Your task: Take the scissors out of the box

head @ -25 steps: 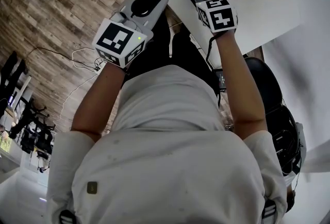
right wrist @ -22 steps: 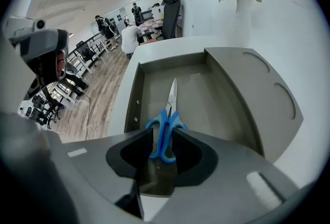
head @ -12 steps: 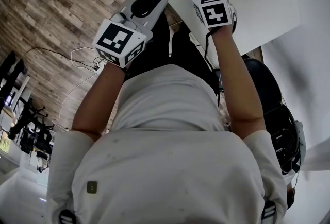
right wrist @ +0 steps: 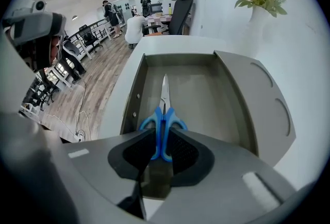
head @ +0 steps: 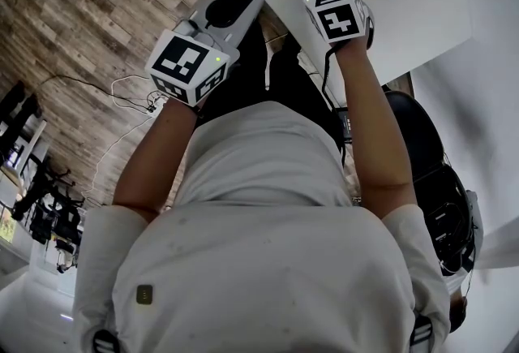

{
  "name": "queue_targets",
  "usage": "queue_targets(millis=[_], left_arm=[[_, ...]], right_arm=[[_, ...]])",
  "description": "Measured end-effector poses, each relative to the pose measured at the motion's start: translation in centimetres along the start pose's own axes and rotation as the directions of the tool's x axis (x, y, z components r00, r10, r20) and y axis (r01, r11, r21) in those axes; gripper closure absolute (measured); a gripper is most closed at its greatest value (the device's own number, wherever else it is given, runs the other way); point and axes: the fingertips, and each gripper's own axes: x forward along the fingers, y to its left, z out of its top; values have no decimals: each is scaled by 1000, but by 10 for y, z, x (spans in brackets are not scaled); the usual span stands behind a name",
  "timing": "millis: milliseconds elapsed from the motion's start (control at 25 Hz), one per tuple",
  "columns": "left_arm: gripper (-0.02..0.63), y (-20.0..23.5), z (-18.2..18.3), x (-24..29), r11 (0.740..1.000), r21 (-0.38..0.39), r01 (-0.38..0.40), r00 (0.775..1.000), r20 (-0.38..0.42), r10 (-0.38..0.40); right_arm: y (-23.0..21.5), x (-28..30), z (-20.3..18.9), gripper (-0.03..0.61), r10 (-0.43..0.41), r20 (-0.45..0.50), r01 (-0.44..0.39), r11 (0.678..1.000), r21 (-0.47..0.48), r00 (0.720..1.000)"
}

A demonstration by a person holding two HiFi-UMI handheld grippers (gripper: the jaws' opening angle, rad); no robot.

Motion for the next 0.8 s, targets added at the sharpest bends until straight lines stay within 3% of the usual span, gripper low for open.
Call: queue_targets(millis=[600, 800], left_arm=[[612, -25, 2, -10, 999, 23, -34, 999, 28, 34], [612, -67, -5, -19, 998, 58, -40, 998, 43, 38]], right_arm=[[-2, -45, 8, 483, -23, 144, 24, 1000, 0, 989], [8, -88, -7, 483, -29, 230, 26, 1000, 16, 973]])
